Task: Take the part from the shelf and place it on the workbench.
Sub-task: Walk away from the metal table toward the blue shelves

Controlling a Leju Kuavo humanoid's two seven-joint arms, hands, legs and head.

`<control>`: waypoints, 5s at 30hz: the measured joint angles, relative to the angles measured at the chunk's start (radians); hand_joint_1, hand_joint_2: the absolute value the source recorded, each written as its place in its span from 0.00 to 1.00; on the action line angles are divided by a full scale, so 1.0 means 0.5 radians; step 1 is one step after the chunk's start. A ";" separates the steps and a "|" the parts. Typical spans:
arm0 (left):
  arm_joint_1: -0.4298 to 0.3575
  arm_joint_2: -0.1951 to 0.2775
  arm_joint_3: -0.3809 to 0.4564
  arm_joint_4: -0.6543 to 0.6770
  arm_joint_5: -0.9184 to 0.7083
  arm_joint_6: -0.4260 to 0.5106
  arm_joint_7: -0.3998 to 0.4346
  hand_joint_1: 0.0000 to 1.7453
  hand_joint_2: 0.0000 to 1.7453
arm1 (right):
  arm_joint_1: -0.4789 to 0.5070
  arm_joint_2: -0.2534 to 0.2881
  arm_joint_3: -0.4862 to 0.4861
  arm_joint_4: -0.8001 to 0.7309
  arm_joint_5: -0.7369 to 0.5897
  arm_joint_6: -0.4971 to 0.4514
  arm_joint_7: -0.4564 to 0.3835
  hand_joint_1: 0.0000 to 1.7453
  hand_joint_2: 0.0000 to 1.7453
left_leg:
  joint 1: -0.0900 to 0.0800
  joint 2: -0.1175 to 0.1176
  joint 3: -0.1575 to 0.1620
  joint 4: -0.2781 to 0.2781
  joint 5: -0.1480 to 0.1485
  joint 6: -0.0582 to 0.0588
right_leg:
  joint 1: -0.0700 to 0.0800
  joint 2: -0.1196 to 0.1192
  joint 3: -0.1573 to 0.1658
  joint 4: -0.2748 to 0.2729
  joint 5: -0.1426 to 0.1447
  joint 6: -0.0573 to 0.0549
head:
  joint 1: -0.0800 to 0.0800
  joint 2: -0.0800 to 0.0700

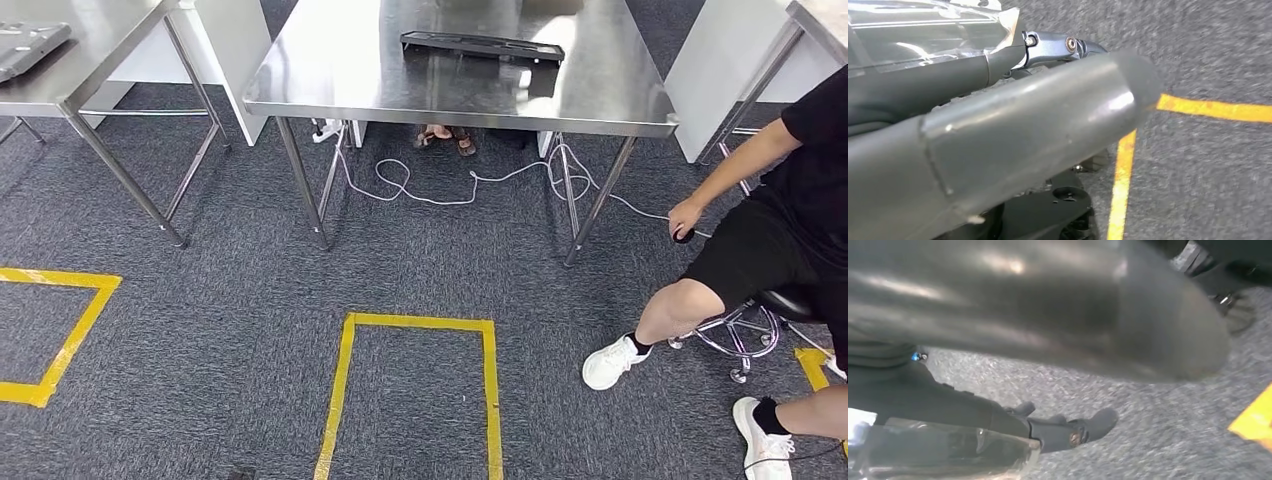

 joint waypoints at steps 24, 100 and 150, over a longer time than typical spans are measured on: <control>-0.006 -0.013 -0.041 0.001 0.022 0.016 0.003 0.00 0.00 | -0.003 -0.019 -0.117 0.013 -0.143 -0.150 -0.068 0.00 0.00 | -0.026 0.013 0.117 -0.204 0.160 0.084 | 0.018 0.005 0.063 0.066 -0.049 0.133 | 0.024 0.000; -0.012 -0.031 -0.098 0.001 0.011 0.043 0.077 0.00 0.00 | -0.002 0.015 -0.119 0.021 -0.033 -0.197 0.007 0.00 0.00 | -0.011 0.195 0.221 -0.191 0.049 0.050 | 0.006 -0.135 -0.119 0.070 0.050 0.121 | 0.030 0.000; -0.008 -0.039 -0.118 0.001 0.020 0.065 0.063 0.00 0.00 | 0.004 0.024 -0.109 0.025 0.057 -0.169 0.074 0.00 0.00 | 0.015 -0.125 0.201 -0.142 0.020 0.057 | 0.013 0.238 -0.254 0.132 0.111 0.092 | 0.022 0.000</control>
